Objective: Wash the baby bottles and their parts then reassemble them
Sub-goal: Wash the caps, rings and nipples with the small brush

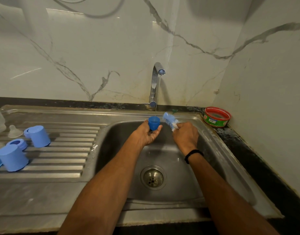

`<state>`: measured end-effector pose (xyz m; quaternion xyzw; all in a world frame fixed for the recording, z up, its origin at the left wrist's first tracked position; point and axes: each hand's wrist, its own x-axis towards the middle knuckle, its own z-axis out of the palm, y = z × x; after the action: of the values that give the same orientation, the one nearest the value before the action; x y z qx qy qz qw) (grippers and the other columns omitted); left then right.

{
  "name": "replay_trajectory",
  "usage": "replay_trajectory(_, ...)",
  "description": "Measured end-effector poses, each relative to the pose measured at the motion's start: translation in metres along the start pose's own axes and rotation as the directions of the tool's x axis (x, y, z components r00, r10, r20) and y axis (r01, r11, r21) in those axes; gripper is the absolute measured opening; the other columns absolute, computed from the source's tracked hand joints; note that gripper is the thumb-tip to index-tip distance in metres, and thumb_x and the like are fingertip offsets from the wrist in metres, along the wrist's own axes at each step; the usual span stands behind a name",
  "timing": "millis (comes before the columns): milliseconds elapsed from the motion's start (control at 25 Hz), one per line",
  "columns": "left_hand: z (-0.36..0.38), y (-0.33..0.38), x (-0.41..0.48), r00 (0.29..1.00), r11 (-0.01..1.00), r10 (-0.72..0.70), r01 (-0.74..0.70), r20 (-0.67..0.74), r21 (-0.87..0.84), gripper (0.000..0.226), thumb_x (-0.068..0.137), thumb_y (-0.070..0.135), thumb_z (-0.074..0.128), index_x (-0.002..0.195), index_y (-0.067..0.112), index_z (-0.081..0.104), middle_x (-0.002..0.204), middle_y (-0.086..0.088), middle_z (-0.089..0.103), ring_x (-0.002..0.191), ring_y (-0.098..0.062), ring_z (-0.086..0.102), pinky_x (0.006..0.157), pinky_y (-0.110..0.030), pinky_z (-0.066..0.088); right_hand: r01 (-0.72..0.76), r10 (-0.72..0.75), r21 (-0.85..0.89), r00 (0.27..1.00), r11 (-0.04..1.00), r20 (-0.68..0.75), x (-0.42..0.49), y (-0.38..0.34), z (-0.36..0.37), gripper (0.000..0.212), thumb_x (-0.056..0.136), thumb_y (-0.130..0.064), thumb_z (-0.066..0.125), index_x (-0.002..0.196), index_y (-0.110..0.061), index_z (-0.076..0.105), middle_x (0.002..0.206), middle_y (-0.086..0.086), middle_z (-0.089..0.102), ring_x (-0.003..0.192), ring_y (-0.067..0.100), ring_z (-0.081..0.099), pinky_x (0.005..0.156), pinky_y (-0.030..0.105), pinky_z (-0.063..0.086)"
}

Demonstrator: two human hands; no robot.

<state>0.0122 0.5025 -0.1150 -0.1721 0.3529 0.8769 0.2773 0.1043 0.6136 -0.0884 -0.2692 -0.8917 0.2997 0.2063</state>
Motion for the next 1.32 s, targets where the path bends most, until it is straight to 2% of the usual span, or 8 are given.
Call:
replay_trajectory(160,0.006,0.002,-0.001,0.999,0.999,0.032,-0.031,0.026,-0.03,0.051,0.101,0.032,0.059,0.135,-0.006,0.051,0.115,-0.024,0.061,0.079,-0.026,0.068,0.051,-0.031,0.061,0.007,-0.006,-0.01,1.0,1.0,0.009,0.0,-0.001,-0.001,0.024,0.091,-0.021,0.068,0.113,-0.015,0.073,0.099,0.007,0.072,0.086,0.019,0.064,0.062,0.023,0.041)
replay_trajectory(280,0.008,0.002,-0.002,0.998,0.998,0.056,-0.054,0.035,-0.037,0.052,0.102,0.033,0.057,0.135,-0.006,0.049,0.126,-0.026,0.059,0.083,-0.027,0.068,0.058,-0.033,0.062,0.012,-0.012,-0.027,1.0,1.0,0.016,-0.001,-0.001,-0.002,0.024,0.091,-0.02,0.067,0.114,-0.015,0.072,0.1,0.007,0.072,0.087,0.018,0.064,0.062,0.023,0.04)
replay_trajectory(360,0.009,0.002,-0.004,0.996,0.996,0.084,-0.083,0.041,-0.029,0.05,0.102,0.033,0.057,0.134,-0.004,0.049,0.131,-0.025,0.056,0.09,-0.029,0.067,0.064,-0.034,0.061,0.015,-0.015,-0.026,1.0,1.0,0.019,-0.001,0.0,-0.002,0.025,0.091,-0.02,0.067,0.115,-0.014,0.071,0.101,0.008,0.072,0.089,0.019,0.065,0.062,0.023,0.04)
replay_trajectory(480,0.008,0.004,-0.002,0.988,0.989,0.15,-0.15,0.033,-0.022,0.043,0.099,0.029,0.061,0.127,-0.003,0.052,0.126,-0.025,0.057,0.11,-0.034,0.066,0.076,-0.036,0.063,0.022,-0.022,-0.019,1.0,1.0,0.014,-0.001,0.0,-0.002,0.027,0.09,-0.021,0.069,0.116,-0.014,0.072,0.103,0.009,0.072,0.092,0.022,0.066,0.063,0.023,0.039)
replay_trajectory(680,0.008,0.006,0.003,0.97,0.968,0.242,-0.242,-0.001,-0.073,0.05,0.095,0.024,0.068,0.133,-0.003,0.051,0.13,-0.026,0.058,0.111,-0.037,0.066,0.066,-0.038,0.063,0.024,-0.023,-0.01,1.0,1.0,0.018,-0.002,0.001,-0.003,0.029,0.09,-0.021,0.07,0.118,-0.014,0.07,0.105,0.009,0.072,0.094,0.023,0.067,0.064,0.023,0.039)
replay_trajectory(1040,0.011,0.006,0.002,0.975,0.972,0.219,-0.215,0.032,-0.099,0.046,0.096,0.023,0.066,0.13,-0.003,0.052,0.127,-0.029,0.06,0.108,-0.038,0.068,0.067,-0.037,0.064,0.022,-0.023,0.004,0.999,1.0,0.025,-0.001,0.0,-0.004,0.027,0.09,-0.019,0.068,0.117,-0.015,0.072,0.104,0.01,0.072,0.092,0.023,0.066,0.066,0.023,0.041)
replay_trajectory(1200,0.012,0.0,-0.001,0.948,0.948,0.317,-0.316,-0.016,0.046,0.037,0.092,0.021,0.071,0.118,-0.001,0.057,0.11,-0.018,0.065,0.101,-0.031,0.07,0.073,-0.035,0.064,0.034,-0.034,-0.001,0.999,0.999,0.032,-0.001,0.002,-0.004,0.025,0.09,-0.017,0.066,0.114,-0.015,0.073,0.101,0.01,0.071,0.09,0.024,0.065,0.065,0.024,0.039)
replay_trajectory(1320,0.009,-0.011,0.003,0.888,0.856,0.458,-0.429,-0.04,0.288,0.031,0.091,0.021,0.073,0.114,0.004,0.061,0.111,-0.013,0.066,0.102,-0.026,0.068,0.084,-0.036,0.061,0.04,-0.04,-0.006,0.999,0.999,0.031,-0.002,0.002,-0.002,0.026,0.09,-0.018,0.066,0.116,-0.015,0.071,0.103,0.01,0.071,0.093,0.025,0.065,0.067,0.024,0.042)
